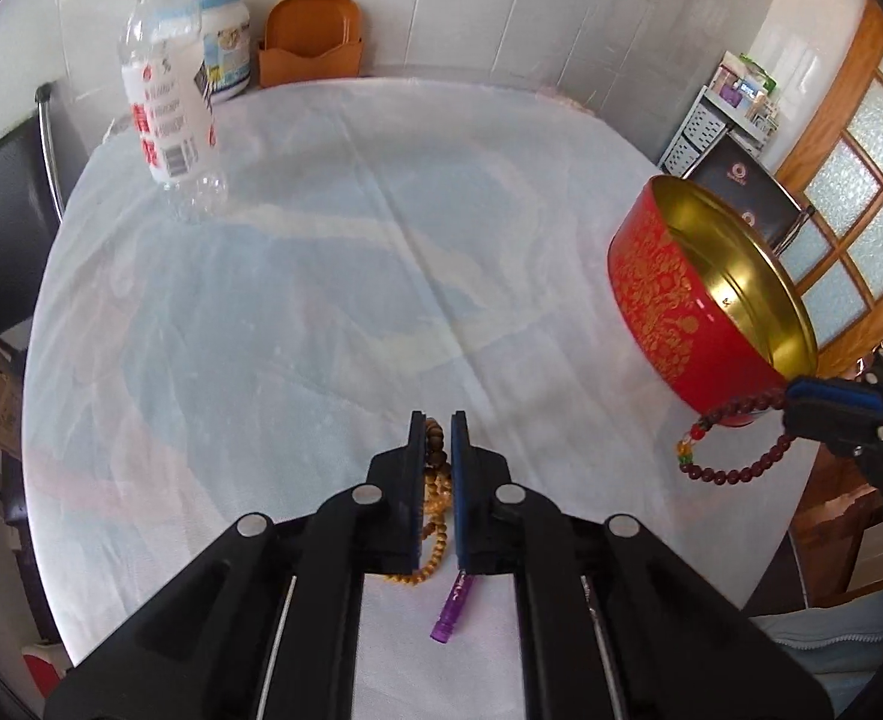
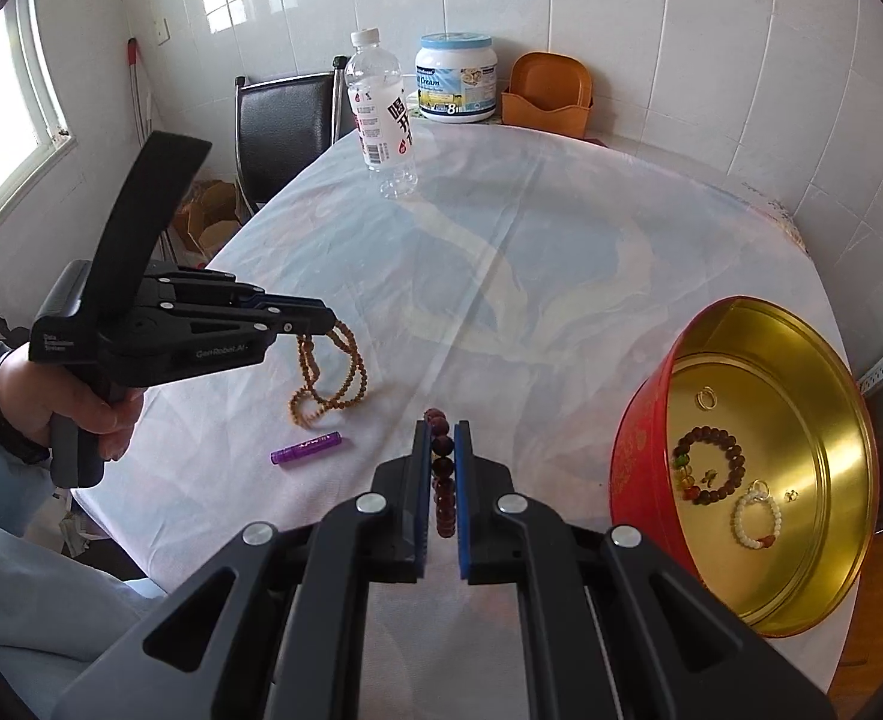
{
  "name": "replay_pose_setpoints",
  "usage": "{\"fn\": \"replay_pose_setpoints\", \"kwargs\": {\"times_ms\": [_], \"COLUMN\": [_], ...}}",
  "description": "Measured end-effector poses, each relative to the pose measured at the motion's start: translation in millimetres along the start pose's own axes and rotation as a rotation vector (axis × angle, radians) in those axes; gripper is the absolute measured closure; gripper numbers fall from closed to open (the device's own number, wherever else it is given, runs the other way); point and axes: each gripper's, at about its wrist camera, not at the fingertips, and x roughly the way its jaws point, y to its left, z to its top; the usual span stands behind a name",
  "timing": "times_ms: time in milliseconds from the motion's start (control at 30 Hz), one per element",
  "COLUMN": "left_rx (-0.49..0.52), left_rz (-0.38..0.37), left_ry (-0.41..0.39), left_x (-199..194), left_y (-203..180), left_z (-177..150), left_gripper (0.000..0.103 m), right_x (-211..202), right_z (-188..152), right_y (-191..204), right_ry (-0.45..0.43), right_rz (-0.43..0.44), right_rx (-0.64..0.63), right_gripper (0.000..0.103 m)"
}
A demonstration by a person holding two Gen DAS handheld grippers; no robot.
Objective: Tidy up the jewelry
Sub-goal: 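Carry the necklace and bracelet over the tin with both tools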
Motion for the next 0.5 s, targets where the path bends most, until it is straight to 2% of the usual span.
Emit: {"fn": "replay_pose_setpoints", "kwargs": {"times_ms": [167,233,367,500], "left_rx": [0.019,0.05,0.078,0.079], "left_rz": [-0.029,-0.009,0.015,0.005], "left_ry": [-0.092,-0.13,-0.171,-0.208], "left_x": [-33,-43,-53,-65], "left_y": [-37,-56,-91,-124], "left_z": [23,30,47,55], "left_gripper": [0.098,0.098,0.098,0.098], "right_x": [-33,-49,-80,-110], "right_z": [-6,-7,-17,-30], "right_y": [-16,-27,-55,-84], "right_ry": [-0.085,-0.125,-0.19,-0.251], "right_rz": [0.002,0.0,-0.005,-0.026], "right_rx": [0.008,0.013,0.03,0.031], "right_gripper": [0.095,0.095,0.095,0.095]}}
